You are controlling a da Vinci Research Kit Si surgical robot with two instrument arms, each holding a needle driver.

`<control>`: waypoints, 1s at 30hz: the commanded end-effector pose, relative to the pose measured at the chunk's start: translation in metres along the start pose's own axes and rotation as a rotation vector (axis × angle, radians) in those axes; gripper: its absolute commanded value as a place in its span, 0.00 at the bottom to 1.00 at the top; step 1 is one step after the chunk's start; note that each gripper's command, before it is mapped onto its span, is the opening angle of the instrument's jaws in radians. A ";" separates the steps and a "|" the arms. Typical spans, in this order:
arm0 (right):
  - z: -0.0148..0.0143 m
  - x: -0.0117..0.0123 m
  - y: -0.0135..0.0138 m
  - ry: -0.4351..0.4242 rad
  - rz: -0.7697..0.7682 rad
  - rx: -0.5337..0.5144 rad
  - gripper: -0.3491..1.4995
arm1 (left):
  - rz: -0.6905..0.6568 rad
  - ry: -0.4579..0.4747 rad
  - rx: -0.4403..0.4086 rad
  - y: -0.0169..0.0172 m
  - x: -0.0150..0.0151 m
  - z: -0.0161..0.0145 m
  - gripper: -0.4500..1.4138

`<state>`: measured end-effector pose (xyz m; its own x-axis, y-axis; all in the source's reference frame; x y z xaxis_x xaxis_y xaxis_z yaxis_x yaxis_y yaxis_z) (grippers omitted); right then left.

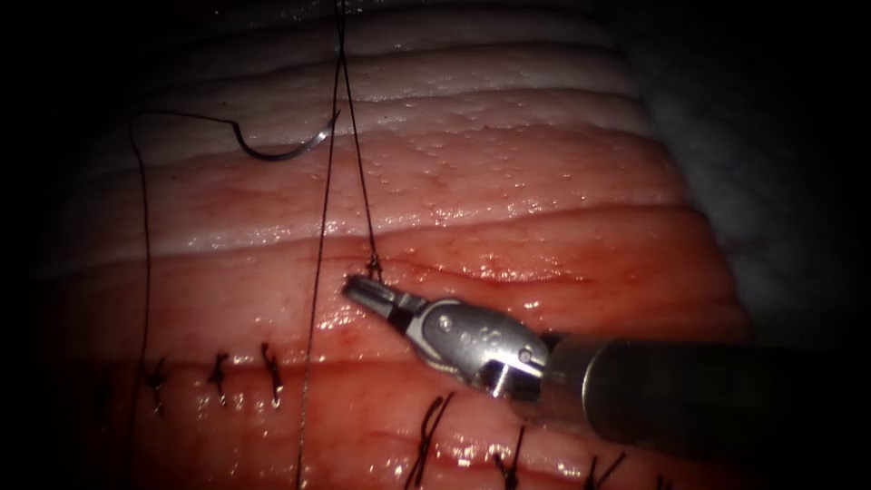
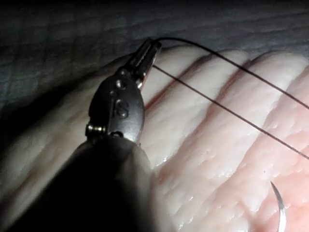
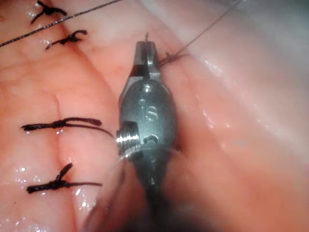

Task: Wound Closure
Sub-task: Pull downward through loop with right hand and pull upward on long end with left grasper to tighten knot

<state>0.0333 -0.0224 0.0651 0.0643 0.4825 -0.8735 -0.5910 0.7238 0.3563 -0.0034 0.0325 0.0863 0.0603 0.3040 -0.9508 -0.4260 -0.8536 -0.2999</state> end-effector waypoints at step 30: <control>0.0010 -0.0017 -0.0018 -0.013 -0.057 0.094 0.25 | -0.042 0.064 -0.024 -0.0014 0.0002 0.0016 0.00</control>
<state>0.0344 -0.0240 0.0657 0.1034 0.4437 -0.8902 -0.5107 0.7917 0.3353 -0.0038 0.0332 0.0861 0.1552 0.3223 -0.9338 -0.3821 -0.8522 -0.3576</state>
